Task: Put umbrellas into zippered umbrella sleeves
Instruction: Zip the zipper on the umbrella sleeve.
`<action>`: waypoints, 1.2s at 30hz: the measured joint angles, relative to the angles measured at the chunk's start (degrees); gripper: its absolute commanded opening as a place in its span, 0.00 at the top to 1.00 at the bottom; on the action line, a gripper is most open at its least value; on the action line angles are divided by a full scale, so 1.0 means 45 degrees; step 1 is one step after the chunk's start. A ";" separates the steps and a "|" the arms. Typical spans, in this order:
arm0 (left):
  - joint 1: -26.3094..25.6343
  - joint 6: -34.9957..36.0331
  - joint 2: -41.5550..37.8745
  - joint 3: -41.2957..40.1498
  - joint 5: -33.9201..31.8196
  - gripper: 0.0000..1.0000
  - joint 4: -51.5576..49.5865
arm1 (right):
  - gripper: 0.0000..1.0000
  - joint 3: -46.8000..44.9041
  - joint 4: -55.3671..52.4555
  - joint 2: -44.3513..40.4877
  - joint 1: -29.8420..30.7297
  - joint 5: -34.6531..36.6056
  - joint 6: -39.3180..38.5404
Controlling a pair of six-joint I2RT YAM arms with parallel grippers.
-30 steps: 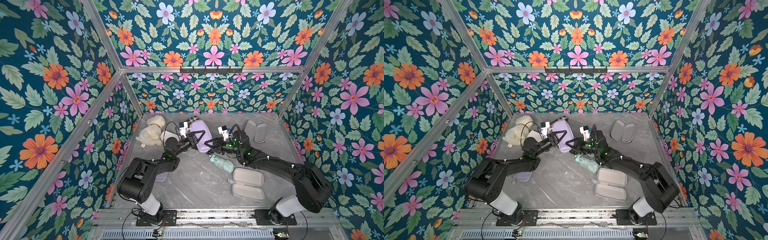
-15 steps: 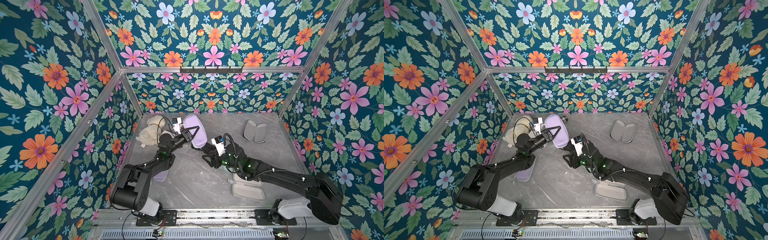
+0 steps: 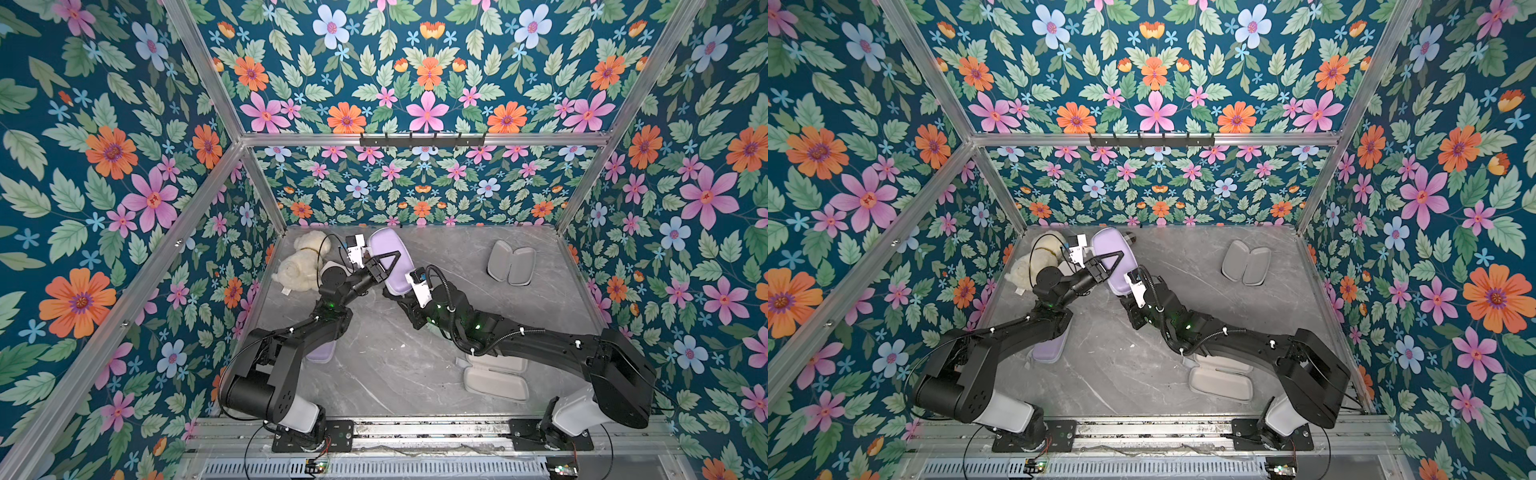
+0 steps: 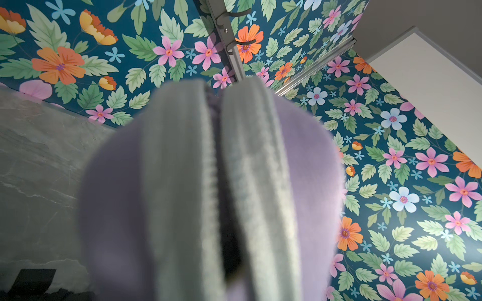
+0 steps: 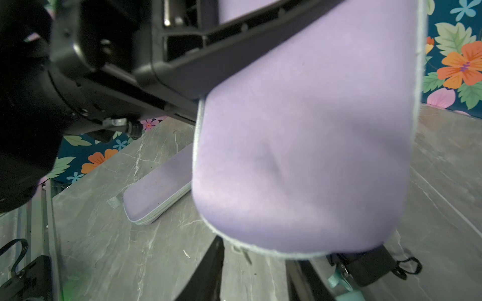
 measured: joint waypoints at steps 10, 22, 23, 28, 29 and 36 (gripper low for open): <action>-0.0155 -0.0005 0.0092 -0.0126 -0.0427 0.84 0.0146 | 0.84 0.0019 0.0112 0.0000 -0.0005 0.0272 0.0767; -0.0160 0.0612 -0.0223 0.0049 0.0083 0.84 -0.0772 | 1.00 -0.1083 0.0442 -0.0767 -0.0442 -0.0107 0.0525; -0.0131 0.0646 -0.0257 0.0097 0.0189 0.85 -0.0928 | 1.00 -0.1161 0.0442 -0.0821 -0.0622 -0.0092 0.0491; -0.0131 0.0874 -0.0291 0.0248 0.0622 0.86 -0.1749 | 1.00 -0.1200 0.0340 -0.0874 -0.1292 -0.0204 -0.0087; -0.0131 0.0928 -0.0325 0.0248 0.0709 0.86 -0.1928 | 1.00 -0.1171 0.0277 -0.0874 -0.1370 -0.0243 -0.0243; -0.0107 0.1379 -0.0058 0.0651 0.2050 0.87 -0.3230 | 1.00 -0.0918 -0.0282 -0.0874 -0.1681 -0.0311 -0.1559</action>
